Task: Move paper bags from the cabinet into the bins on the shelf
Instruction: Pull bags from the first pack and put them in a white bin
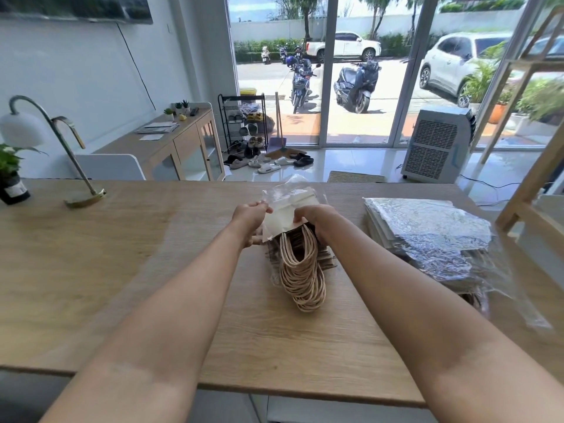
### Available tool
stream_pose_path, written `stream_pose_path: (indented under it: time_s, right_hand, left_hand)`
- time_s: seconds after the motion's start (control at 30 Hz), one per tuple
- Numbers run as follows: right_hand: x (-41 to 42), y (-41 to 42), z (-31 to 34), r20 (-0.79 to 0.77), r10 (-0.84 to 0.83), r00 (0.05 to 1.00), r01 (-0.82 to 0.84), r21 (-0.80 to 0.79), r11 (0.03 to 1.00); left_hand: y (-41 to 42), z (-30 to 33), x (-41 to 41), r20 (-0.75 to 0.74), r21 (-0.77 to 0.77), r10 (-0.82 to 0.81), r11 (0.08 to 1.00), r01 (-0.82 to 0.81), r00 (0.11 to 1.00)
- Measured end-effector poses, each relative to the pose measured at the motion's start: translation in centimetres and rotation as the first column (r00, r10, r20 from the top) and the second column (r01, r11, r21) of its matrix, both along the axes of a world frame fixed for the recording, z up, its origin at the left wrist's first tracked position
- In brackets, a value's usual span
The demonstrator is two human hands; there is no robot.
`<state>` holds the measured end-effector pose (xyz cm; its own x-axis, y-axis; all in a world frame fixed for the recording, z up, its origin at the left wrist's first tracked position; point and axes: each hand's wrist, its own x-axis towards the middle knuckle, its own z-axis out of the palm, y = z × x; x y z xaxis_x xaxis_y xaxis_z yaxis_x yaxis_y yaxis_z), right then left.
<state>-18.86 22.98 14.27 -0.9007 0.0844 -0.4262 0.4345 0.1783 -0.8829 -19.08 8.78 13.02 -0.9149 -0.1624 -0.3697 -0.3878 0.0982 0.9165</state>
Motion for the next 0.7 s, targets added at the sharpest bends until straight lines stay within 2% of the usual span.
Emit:
stream_pose_path:
  time_s: [0.07,0.23,0.3,0.4,0.57,0.63,0.7]
  right_hand:
    - [-0.1,-0.2,-0.2,0.024,-0.014,1.000,0.015,-0.039,0.999]
    - [-5.5,2.0,-5.8,0.067,-0.209,0.975,0.212,-0.040,0.976]
    - [-2.4,2.0,-3.3,0.093,-0.217,0.972,0.223,-0.058,0.973]
    - [2.2,2.1,0.5,0.116,-0.133,0.984,0.135,-0.016,0.991]
    - [5.2,5.0,1.4,0.227,-0.014,0.974,0.025,-0.045,0.999]
    - [6.5,6.0,1.9,0.230,0.023,0.973,-0.018,-0.023,1.000]
    - [7.9,7.1,2.4,0.212,0.053,0.976,-0.057,0.014,0.998]
  left_hand:
    - [0.1,0.1,0.1,-0.006,0.007,-0.008,1.000,0.008,1.000]
    - [0.0,0.3,0.0,-0.007,0.023,-0.001,1.000,0.001,1.000]
    - [0.2,0.6,0.0,-0.009,0.020,0.020,1.000,-0.020,1.000]
    - [0.5,0.7,-0.2,-0.006,0.000,0.045,0.999,-0.045,0.999]
    - [0.6,0.9,0.3,-0.004,-0.054,0.027,0.998,-0.027,1.000]
    - [0.7,0.9,0.6,-0.014,-0.139,-0.014,0.990,0.012,1.000]
    - [0.8,1.1,1.1,-0.065,-0.292,-0.095,0.954,0.072,0.993]
